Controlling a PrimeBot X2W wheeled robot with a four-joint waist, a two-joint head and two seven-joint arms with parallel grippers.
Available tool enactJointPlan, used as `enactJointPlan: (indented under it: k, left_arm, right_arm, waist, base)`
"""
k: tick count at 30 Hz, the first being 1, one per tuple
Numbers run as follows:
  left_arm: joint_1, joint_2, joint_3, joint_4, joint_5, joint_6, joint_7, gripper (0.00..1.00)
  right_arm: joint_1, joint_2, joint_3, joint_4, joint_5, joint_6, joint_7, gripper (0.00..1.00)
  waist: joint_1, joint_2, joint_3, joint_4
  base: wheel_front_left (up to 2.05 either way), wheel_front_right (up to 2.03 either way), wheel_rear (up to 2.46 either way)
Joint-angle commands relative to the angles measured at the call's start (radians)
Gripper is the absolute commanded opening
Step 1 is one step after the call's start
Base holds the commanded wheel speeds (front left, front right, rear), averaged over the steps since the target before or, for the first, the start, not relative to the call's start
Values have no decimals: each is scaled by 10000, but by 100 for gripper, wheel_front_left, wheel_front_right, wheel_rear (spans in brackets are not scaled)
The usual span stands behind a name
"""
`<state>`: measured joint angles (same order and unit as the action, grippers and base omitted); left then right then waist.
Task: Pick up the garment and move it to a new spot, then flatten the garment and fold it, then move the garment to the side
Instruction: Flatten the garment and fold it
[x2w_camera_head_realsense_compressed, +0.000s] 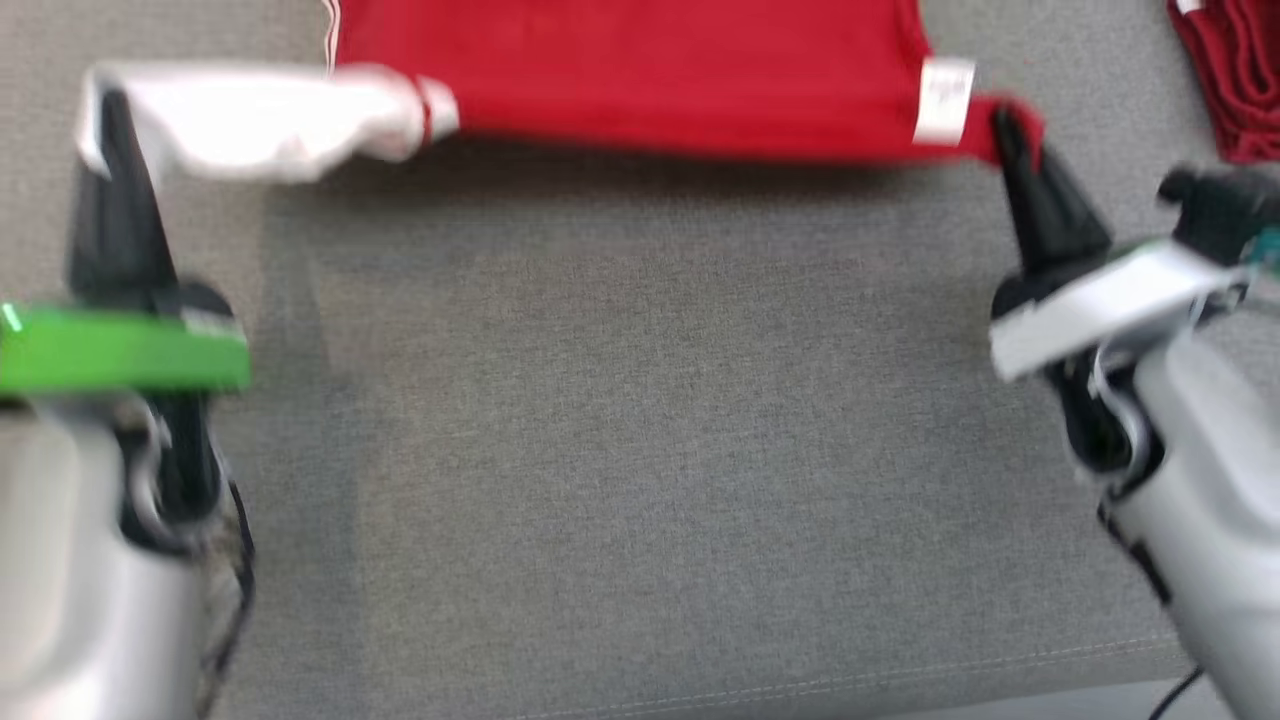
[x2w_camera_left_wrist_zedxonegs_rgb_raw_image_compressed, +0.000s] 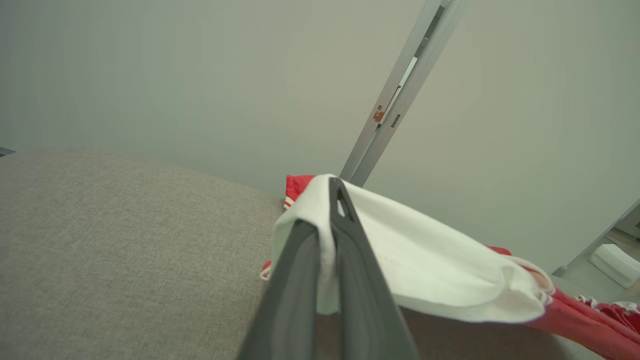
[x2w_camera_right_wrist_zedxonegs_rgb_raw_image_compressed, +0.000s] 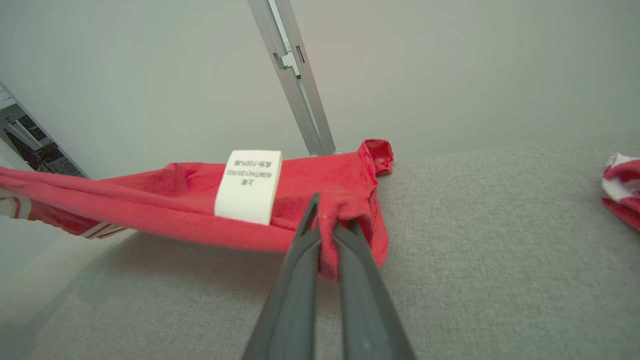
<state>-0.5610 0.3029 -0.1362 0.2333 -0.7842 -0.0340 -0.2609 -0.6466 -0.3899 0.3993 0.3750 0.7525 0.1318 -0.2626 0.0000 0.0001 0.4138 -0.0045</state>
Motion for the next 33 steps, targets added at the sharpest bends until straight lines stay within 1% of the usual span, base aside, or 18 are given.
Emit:
enactJointPlan:
  k: [1, 3, 5, 7, 11, 14, 15, 17, 20, 24, 27, 33]
  left_arm:
    - [975, -184, 173, -307, 228, 79, -51, 0]
    - [2199, -520, 412, -748, 327, 145, -51, 0]
    - [3254, -817, 482, -934, 479, 132, -52, 0]
    - [4130, -1061, 511, -965, 632, 114, -52, 0]
    - [5427, -1465, 447, -1061, 925, 63, -53, 0]
    - [6083, -1634, 135, -1026, 1097, -84, -51, 0]
    - [6254, -1679, 83, -1043, 1142, -70, -51, 0]
    - [6511, -1757, -10, -1044, 1210, -64, -52, 0]
    - [6800, -1781, -103, -983, 1286, -66, -51, 0]
    - [6752, -1689, -354, -887, 1401, -230, 29, 0]
    - [6414, -1634, -444, -856, 1486, -286, 31, 0]
    - [5399, -1247, -643, -786, 1811, -432, 256, 0]
  right_arm:
    - [798, 27, -187, -228, -92, -20, -23, 0]
    - [1743, -4, -162, -536, -438, -20, -23, 0]
    - [2557, 129, -367, -757, -496, -20, -23, 0]
    - [3340, 107, -577, -913, -747, -20, -24, 0]
    - [4795, 184, -1007, -1243, -1061, -20, -24, 0]
    - [5646, 180, -1228, -1503, -1367, -20, -24, 0]
    - [5955, 208, -1332, -1589, -1464, -20, -1, 0]
    - [6412, 242, -1529, -1751, -1669, -20, 64, 0]
    - [6978, 422, -1756, -1957, -1683, -20, 257, 0]
    - [7277, 644, -1973, -2129, -1786, -18, 427, 0]
    - [7161, 781, -1973, -2153, -1899, -18, 593, 0]
    - [6480, 846, -1814, -2008, -2096, -18, 806, 0]
  waist:
    - [0, -1, -549, 71]
    - [0, -1, -767, 103]
    - [0, -1, -980, 163]
    - [0, -1, -1239, 257]
    - [0, -1, -1685, 424]
    - [0, -1, -1929, 502]
    - [0, -1, -1989, 517]
    - [0, -1, -2080, 538]
    - [0, -1, -2160, 534]
    - [0, -1, -2188, 486]
    - [0, -1, -2203, 406]
    - [0, -1, -2102, 244]
  base:
    - [0, 0, 0]
    - [0, 0, 0]
    - [0, 0, 0]
    - [0, 0, 0]
    - [0, 0, 0]
    - [0, 0, 0]
    - [0, 0, 0]
    - [0, 0, 0]
    - [0, 0, 0]
    - [0, 0, 0]
    - [0, 0, 0]
    - [0, 0, 0]
